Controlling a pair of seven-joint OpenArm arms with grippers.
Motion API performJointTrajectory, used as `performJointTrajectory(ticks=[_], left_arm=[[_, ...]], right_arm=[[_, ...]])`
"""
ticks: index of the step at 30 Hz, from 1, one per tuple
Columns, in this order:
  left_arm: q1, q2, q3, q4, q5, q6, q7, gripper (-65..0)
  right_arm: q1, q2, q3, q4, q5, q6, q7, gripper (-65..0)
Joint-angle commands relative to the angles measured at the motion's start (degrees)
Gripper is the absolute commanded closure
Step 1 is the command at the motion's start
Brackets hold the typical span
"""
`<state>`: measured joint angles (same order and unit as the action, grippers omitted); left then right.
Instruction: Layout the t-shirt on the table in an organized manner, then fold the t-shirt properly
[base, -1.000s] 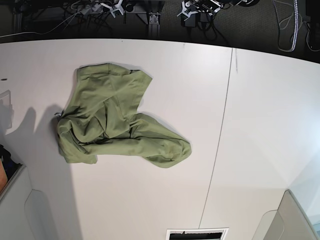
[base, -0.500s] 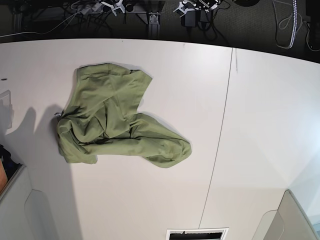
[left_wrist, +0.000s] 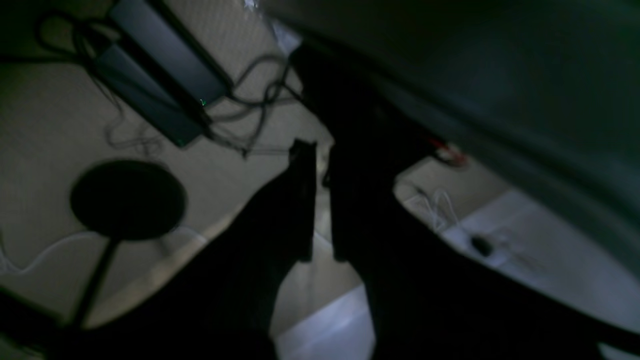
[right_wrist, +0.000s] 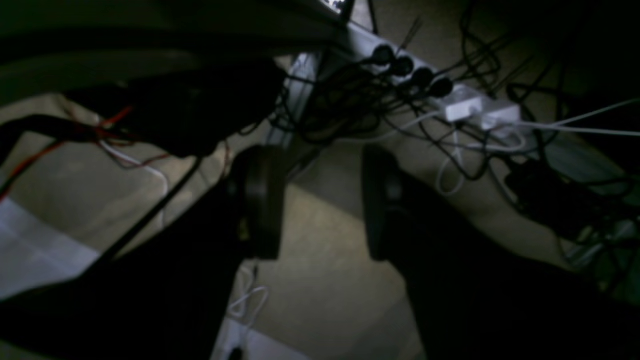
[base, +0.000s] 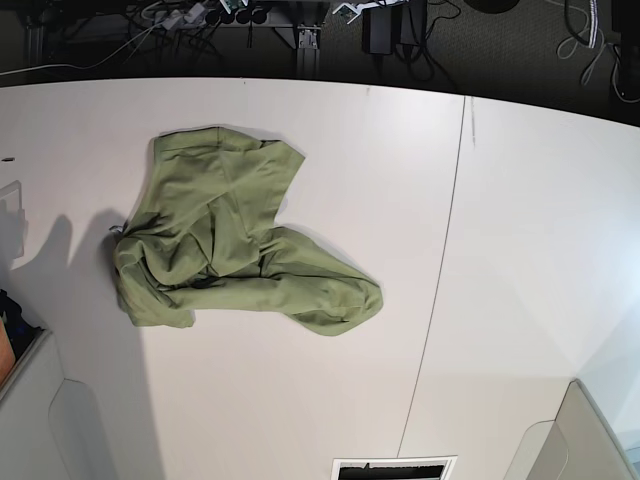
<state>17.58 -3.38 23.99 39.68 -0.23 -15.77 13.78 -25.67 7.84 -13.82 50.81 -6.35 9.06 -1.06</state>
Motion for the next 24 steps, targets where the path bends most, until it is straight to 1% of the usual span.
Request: performJointTrajectory(ticks=[1, 2, 4, 7, 9, 11, 14, 18, 22, 24], left_arm=[[1.36, -0.33, -1.29, 2.14, -0.15, -1.2, 0.24, -5.7], [2.43, -0.52, -2.51, 3.93, -0.17, -2.4, 0.24, -5.9], [4.72, -0.81, -4.79, 7.63, -0.15, -4.57, 0.52, -8.8], [8.74, -1.75, -7.82, 14.21, -0.98, -6.97, 0.74, -17.6], [11.78, -2.54, -9.88, 19.17, -1.57, -7.85, 0.68, -23.7], [14.78, -3.32, -12.11, 24.72, -2.67, -8.11, 0.68, -27.0], [19.3, -4.66, -15.08, 33.44, -4.68, -8.17, 0.76, -27.3], [24.65, -6.19, -19.15, 45.46, -5.2, -11.13, 2.03, -27.3], [28.63, -6.34, -23.76, 57.48, -9.2, -13.31, 6.47, -27.3], [30.1, -6.36, -26.53, 63.3, -12.33, -14.14, 8.44, -27.3]], right_arm=[[-1.73, 0.85, 0.09, 2.19, 0.35, 0.17, 0.76, -25.4], [-2.69, 1.27, 0.09, 3.8, 0.61, 0.15, 0.76, -25.4], [-4.52, 2.32, 0.09, 6.97, 1.33, 0.17, 0.46, -25.4], [-7.26, 4.0, 0.09, 12.35, 1.44, 0.17, -1.29, -25.4], [-9.42, 5.03, 0.09, 16.41, 1.44, 0.15, -2.54, -25.4], [-11.8, 6.29, 0.09, 20.79, 1.44, 0.15, -2.69, -25.4], [-15.39, 8.13, 0.09, 27.63, 1.44, 0.15, -2.69, -25.4], [-19.61, 10.4, 0.09, 36.89, 1.44, 0.11, -3.52, -25.4], [-21.57, 12.13, 0.09, 45.66, 1.44, -0.22, -7.15, -25.4], [-21.66, 12.35, 0.11, 49.64, 1.73, -0.33, -10.27, -25.4]])
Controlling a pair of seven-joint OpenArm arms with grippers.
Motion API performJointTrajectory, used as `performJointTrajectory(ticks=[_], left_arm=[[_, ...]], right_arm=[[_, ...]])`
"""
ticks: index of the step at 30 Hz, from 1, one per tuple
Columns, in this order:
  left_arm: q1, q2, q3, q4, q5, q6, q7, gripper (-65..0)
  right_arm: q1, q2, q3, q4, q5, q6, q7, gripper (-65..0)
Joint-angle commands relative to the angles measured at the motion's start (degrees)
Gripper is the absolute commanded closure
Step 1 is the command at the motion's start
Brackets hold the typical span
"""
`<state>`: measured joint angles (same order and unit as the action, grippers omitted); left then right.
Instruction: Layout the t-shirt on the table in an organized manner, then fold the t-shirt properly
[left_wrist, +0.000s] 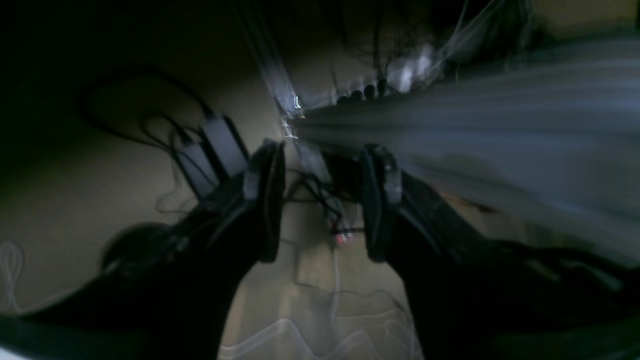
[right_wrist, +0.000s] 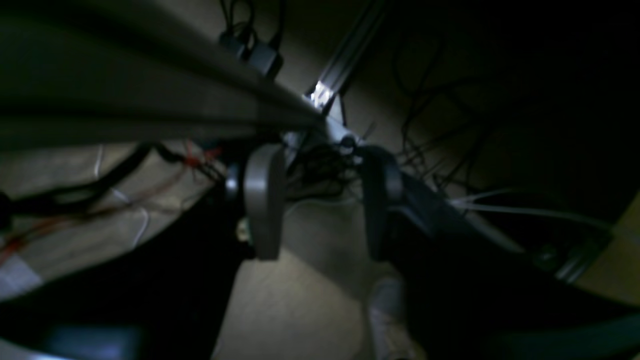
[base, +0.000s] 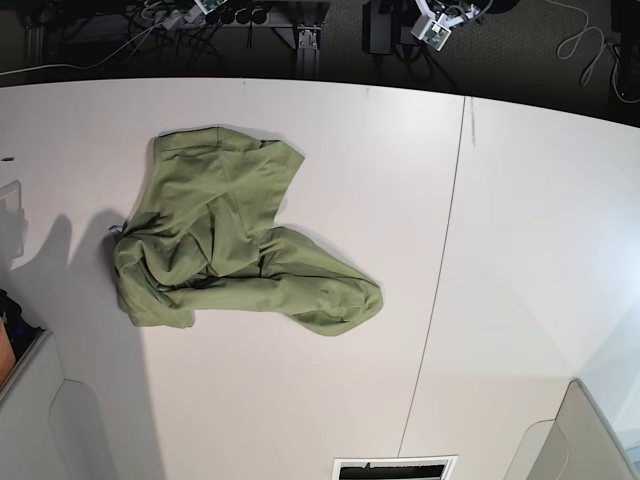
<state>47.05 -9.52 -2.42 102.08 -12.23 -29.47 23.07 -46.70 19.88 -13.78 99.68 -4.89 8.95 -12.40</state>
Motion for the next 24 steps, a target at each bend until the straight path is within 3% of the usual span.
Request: performJointTrajectory(ticks=[1, 5, 10, 13, 17, 24], left_arm=[[1.09, -0.42, -1.51, 3.63, -1.86, -0.44, 0.24, -27.3], [1.81, -2.67, -5.84, 13.51, -7.5, -0.37, 4.35, -27.3], [0.7, -7.65, -8.98, 20.9, -12.68, -0.33, 3.78, -27.3], [-2.62, -10.6, -8.66, 21.07, -16.9, -0.37, 3.78, -27.8], [-8.87, -13.38, -7.37, 20.96, -18.6, -0.35, 3.78, -39.4], [-21.7, -14.6, 3.21, 19.52, -17.57, -0.15, 3.78, -39.6]], right_arm=[[-0.61, 0.28, 0.07, 2.64, 0.44, -0.22, -0.42, -25.4], [-0.59, 0.28, 0.11, 9.64, 2.16, -0.22, -1.79, -25.4], [2.38, 0.26, 1.05, 16.52, 2.45, -0.42, -1.77, -25.4], [6.47, 0.22, 2.95, 17.2, 2.89, -2.89, -1.86, -25.5], [12.48, -0.52, 8.09, 17.16, 3.02, -6.32, -5.62, -25.5], [19.67, -4.96, 20.59, 16.81, 10.32, -6.99, -9.38, -25.5]])
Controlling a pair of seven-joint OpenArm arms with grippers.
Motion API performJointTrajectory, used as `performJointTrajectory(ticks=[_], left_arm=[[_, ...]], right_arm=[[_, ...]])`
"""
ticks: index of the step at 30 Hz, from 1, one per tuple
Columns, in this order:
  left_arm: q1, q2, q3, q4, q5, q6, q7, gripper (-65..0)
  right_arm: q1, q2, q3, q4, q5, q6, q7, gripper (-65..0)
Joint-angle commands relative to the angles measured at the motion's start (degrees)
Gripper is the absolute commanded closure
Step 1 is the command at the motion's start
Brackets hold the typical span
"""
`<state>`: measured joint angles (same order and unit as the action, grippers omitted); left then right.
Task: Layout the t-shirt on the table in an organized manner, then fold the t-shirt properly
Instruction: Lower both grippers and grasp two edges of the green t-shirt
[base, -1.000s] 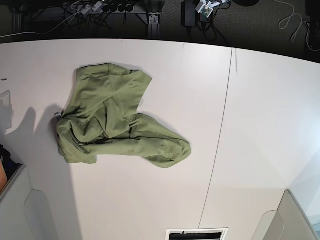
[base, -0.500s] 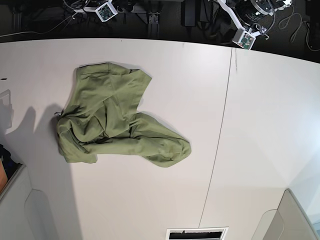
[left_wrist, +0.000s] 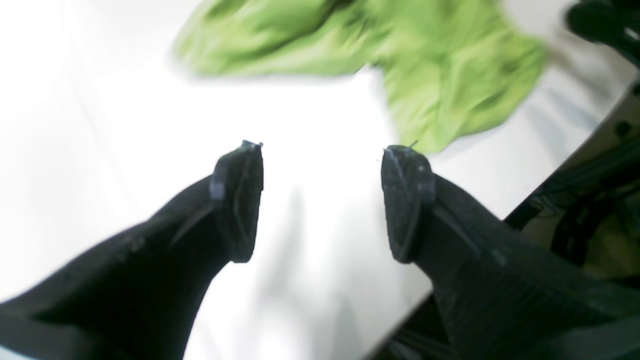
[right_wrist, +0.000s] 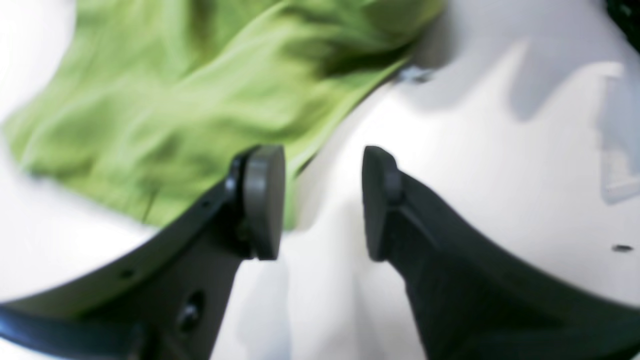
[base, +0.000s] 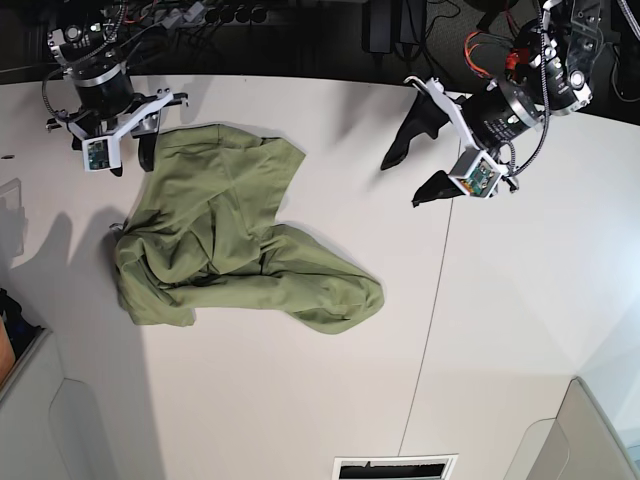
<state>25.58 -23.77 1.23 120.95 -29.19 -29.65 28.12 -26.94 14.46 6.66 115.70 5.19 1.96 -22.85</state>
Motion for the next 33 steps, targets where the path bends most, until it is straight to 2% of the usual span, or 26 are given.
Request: performJointTrajectory(ticks=[1, 4, 8, 10, 13, 19, 22, 30, 31, 33], left_arm=[[-2.12, -0.33, 1.44, -0.15, 0.55, 0.74, -1.29, -39.6], [-8.31, 0.31, 6.34, -4.9, 4.04, 2.49, -1.6, -39.6], [-17.07, 2.78, 11.63, -15.34, 7.74, 4.26, -3.91, -39.6], [-21.35, 4.33, 13.51, -20.76, 8.59, 4.9, -3.91, -39.6], [-27.1, 6.91, 14.84, -27.78, 8.72, 4.96, -3.91, -39.6], [-34.64, 9.73, 14.88, -36.92, 8.92, 4.96, -3.91, -39.6], [-35.69, 10.49, 14.88, -39.8, 8.94, 4.98, -3.96, -39.6], [-36.04, 11.78, 14.88, -45.62, 11.85, 5.07, -8.57, -39.6], [-36.13, 12.17, 14.86, -46.29, 11.91, 5.16, -8.87, -39.6], [-36.7, 13.18, 14.88, -47.71, 12.11, 7.85, -9.03, -39.6]], right_arm=[[0.57, -0.26, 1.51, 0.55, 0.48, 0.11, 1.07, -25.5], [2.67, -1.9, 5.14, -0.79, 3.17, 1.86, 1.11, -25.5], [6.64, -2.89, 8.33, -4.83, 6.21, 4.92, 1.14, -36.7], [8.85, -2.93, 8.7, -8.0, 7.69, 5.29, 1.14, -38.9], [12.33, -3.67, 8.7, -13.68, 9.01, 7.5, 1.14, -38.9], [18.16, -5.77, 8.7, -22.99, 9.42, 8.09, 1.11, -38.8], [19.3, -6.08, 8.59, -25.14, 11.39, 10.86, 1.16, -38.8], [20.87, -6.1, 8.59, -27.21, 15.65, 13.57, 1.11, -38.5], [20.85, -6.1, 8.59, -27.21, 15.89, 14.49, 1.09, -36.7], [20.87, -6.1, 8.52, -27.21, 16.46, 15.23, 1.05, -28.5]])
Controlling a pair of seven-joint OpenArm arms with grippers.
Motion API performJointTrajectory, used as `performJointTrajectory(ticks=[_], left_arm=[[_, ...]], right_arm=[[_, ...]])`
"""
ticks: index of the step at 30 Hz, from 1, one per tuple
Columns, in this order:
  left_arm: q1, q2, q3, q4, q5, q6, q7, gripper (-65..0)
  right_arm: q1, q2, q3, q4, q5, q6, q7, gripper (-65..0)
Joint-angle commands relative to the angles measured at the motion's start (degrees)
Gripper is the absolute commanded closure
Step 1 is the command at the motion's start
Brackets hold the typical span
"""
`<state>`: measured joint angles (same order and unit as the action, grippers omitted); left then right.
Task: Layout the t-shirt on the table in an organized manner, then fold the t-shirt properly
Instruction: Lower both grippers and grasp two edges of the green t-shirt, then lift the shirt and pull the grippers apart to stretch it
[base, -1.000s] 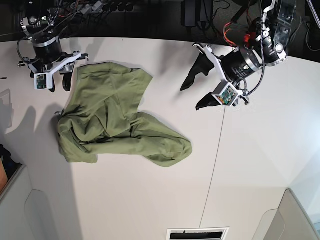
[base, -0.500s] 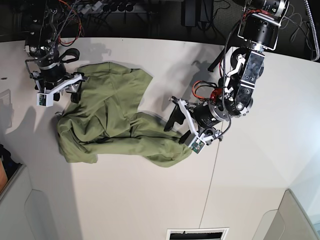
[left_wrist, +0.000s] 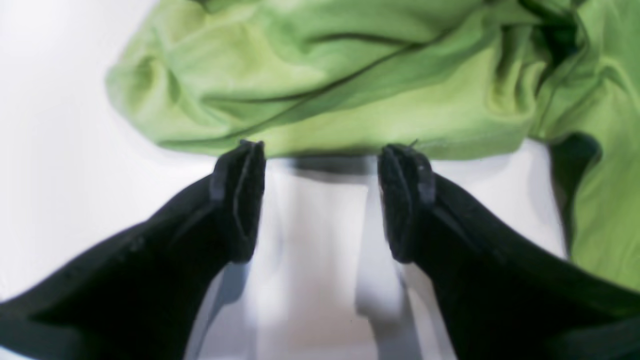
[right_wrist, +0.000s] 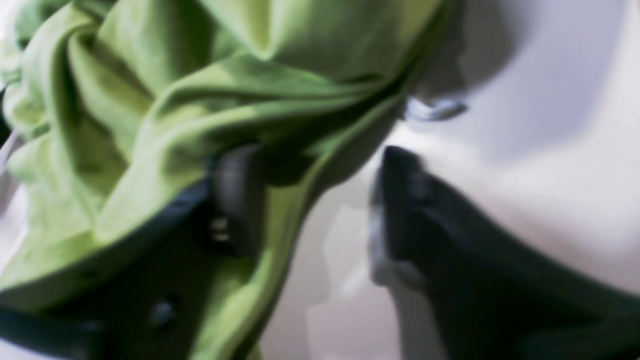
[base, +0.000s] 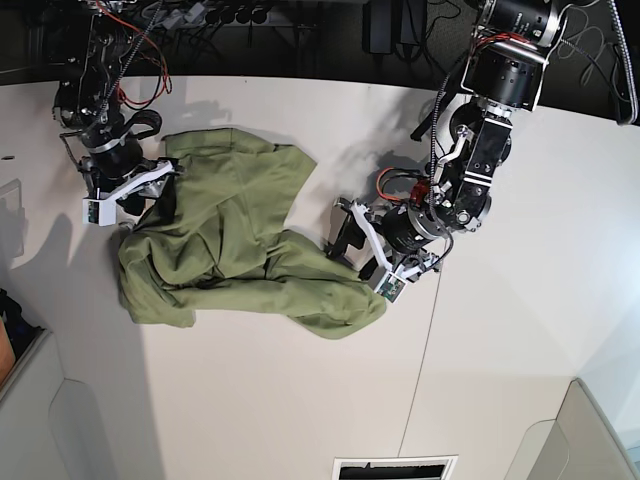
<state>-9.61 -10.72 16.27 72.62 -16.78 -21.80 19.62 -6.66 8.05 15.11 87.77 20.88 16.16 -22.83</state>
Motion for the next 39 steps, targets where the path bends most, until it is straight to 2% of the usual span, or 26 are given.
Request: performJointTrajectory(ticks=[1, 3, 10, 11, 12, 15, 16, 20, 28, 35, 39], left_arm=[[-1.92, 0.68, -0.15, -0.22, -0.13, 1.53, -0.52, -39.6], [-2.95, 1.95, -0.15, -2.03, -0.09, 2.56, -0.52, -39.6], [-4.68, 5.22, -0.17, -5.09, 0.09, 2.58, -0.55, -38.9], [-4.7, 5.31, -0.15, -5.09, 0.39, 2.56, -0.55, -35.7], [-4.7, 5.51, -0.15, -5.09, 0.66, 2.54, -0.55, -28.3], [-4.68, 5.81, -0.15, -5.09, 3.13, 2.51, -0.24, 0.0], [-4.7, 5.77, -0.17, -5.07, 3.48, 2.54, 0.04, 0.0], [-4.68, 4.55, -0.68, -3.65, 4.81, 2.54, 1.29, 0.0], [-4.68, -4.96, -0.66, 3.8, 3.67, 2.43, 4.52, 0.0], [-4.66, -13.11, -0.66, 4.74, -1.84, -4.24, 6.14, 0.0], [-4.66, -17.55, -0.66, 4.74, -2.8, -4.61, 6.32, 0.0]], right_arm=[[0.59, 0.31, 0.07, 0.72, 0.83, 1.05, 1.05, -24.4], [0.59, 0.28, -0.02, 0.72, 0.79, 1.05, 0.94, -20.8], [0.59, 0.28, -0.07, 0.72, 0.79, 2.16, 0.92, -20.7], [0.59, 0.31, -0.09, 0.72, 0.76, 2.14, 0.92, -19.7], [0.59, 0.31, -0.09, 0.72, 0.76, 2.14, 0.92, -16.8], [0.61, 0.31, -0.09, 0.72, 0.52, 2.14, 1.66, -2.3], [0.61, 0.33, -0.09, 0.72, 0.09, 2.16, 2.03, 0.0], [1.18, 0.35, -0.04, 0.72, -4.44, 2.29, 2.03, 0.0], [2.03, 0.52, 4.5, 1.79, -4.59, 2.34, 2.01, 0.0], [2.51, 1.77, 10.14, 1.81, -1.97, 7.23, 2.01, 0.0], [2.8, 2.99, 12.61, 1.81, -1.29, 7.21, 2.01, 0.0]])
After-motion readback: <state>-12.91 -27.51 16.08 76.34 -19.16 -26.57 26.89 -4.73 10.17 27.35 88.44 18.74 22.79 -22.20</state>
